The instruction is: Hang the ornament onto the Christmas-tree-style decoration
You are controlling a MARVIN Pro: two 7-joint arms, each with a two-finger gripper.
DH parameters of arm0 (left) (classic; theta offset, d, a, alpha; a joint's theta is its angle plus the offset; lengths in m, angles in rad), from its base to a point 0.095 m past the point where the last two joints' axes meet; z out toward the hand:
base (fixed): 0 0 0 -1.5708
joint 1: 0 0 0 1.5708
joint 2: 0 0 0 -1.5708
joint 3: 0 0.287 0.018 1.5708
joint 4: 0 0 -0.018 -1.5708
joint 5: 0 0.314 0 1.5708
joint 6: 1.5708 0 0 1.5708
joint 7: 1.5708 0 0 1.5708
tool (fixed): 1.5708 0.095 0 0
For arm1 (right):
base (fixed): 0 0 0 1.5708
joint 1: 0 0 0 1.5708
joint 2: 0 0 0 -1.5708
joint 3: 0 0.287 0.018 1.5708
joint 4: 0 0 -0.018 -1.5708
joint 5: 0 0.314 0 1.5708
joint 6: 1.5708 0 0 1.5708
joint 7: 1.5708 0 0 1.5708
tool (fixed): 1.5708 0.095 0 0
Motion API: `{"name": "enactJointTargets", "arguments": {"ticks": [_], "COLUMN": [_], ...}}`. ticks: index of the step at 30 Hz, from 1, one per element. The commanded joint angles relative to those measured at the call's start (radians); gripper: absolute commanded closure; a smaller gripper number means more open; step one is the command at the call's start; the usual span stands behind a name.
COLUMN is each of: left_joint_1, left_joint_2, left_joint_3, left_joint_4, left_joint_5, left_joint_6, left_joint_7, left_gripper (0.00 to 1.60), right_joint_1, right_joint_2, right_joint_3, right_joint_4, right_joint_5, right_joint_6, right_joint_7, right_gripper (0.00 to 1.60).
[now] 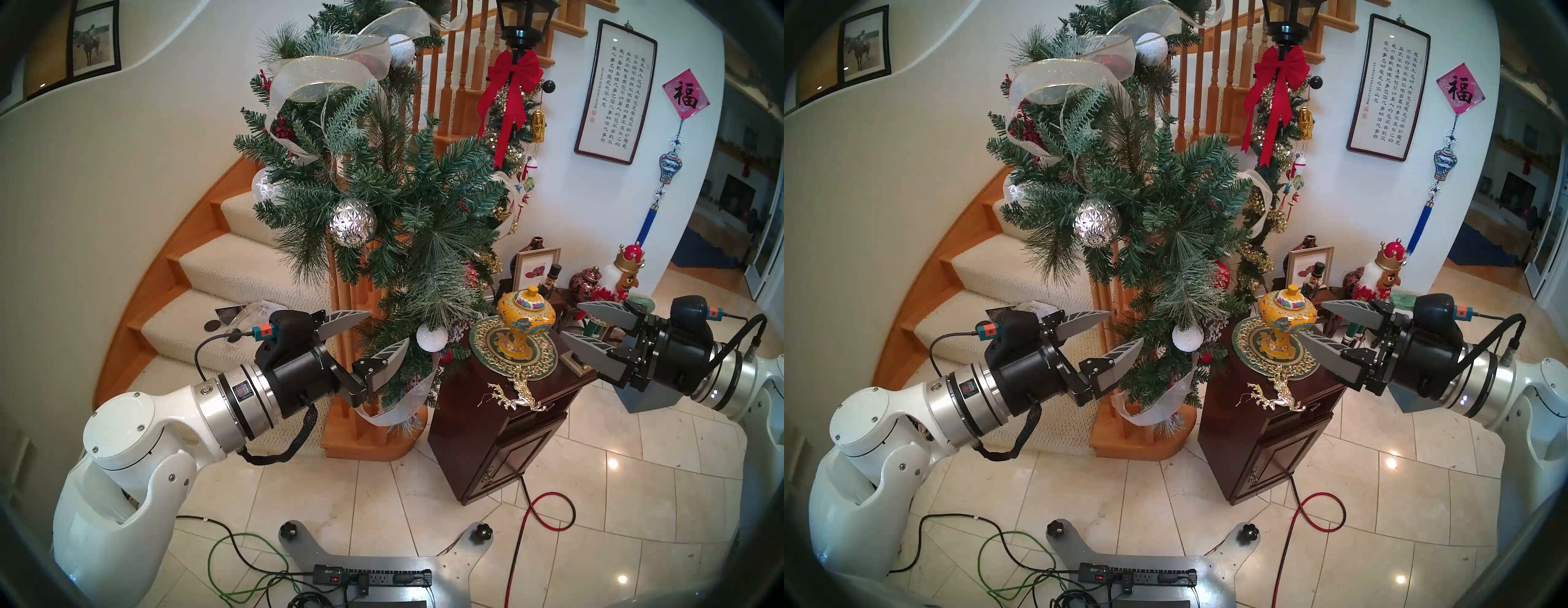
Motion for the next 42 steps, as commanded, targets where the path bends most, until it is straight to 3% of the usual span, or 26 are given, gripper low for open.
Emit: {"name": "enactJointTargets", "arguments": {"ticks": [1,38,42], "left_joint_1": [-0.001,-0.001,-0.001], "left_joint_2": [0.0,0.0,0.0], "left_joint_3": [0.0,0.0,0.0], "left_joint_4": [-0.004,-0.004,-0.004], "left_joint_5": [0.0,0.0,0.0], "left_joint_6": [-0.001,-0.001,-0.001], "left_joint_7": [0.0,0.0,0.0], "left_gripper": [0.0,0.0,0.0], "right_joint_1": [0.0,0.0,-0.007], "right_joint_2": [0.0,0.0,0.021], "right_joint_3": [0.001,0.001,0.001], "right_joint_4": [0.0,0.0,0.015], "right_joint_5": [0.0,0.0,-0.005], "right_joint_6": [0.0,0.0,0.002], "right_joint_7": [0.0,0.0,0.021], "right_gripper": [0.0,0.0,0.0]}}
